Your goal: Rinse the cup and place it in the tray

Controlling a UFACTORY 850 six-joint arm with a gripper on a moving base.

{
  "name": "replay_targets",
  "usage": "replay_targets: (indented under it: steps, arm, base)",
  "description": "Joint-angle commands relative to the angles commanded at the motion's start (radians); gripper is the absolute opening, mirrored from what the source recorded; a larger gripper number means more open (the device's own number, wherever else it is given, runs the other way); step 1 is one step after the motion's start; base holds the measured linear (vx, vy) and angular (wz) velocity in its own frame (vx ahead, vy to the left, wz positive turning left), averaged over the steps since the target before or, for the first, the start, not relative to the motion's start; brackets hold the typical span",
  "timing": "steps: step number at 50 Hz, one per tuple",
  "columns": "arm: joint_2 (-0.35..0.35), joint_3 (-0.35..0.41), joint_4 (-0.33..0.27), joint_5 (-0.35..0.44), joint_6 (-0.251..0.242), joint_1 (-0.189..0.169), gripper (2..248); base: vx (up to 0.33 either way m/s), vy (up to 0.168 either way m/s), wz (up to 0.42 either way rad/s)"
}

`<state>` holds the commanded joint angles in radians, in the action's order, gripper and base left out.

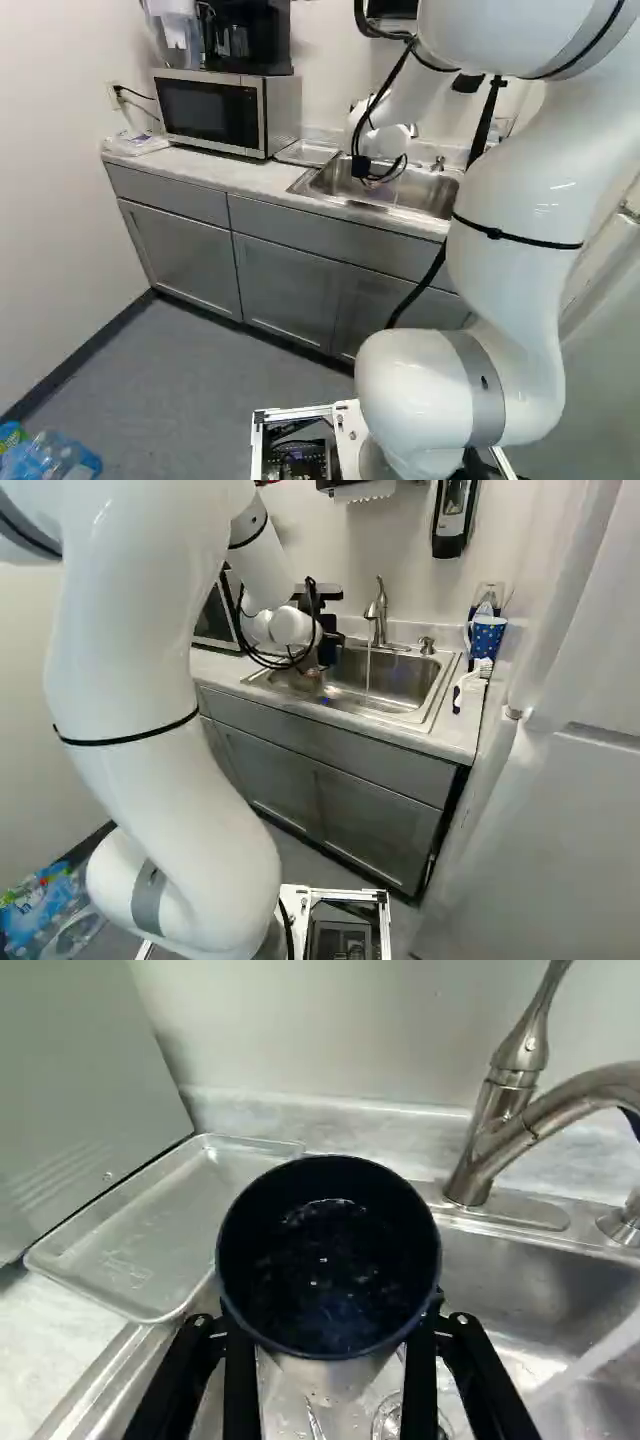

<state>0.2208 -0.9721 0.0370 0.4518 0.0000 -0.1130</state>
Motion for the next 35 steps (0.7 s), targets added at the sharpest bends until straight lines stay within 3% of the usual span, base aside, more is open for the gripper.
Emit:
replay_targets:
  steps: [35]
  arm:
    - [-0.031,-0.043,0.000,-0.030,0.000,0.009,125]
  base:
    - [0.000,0.000,0.000]
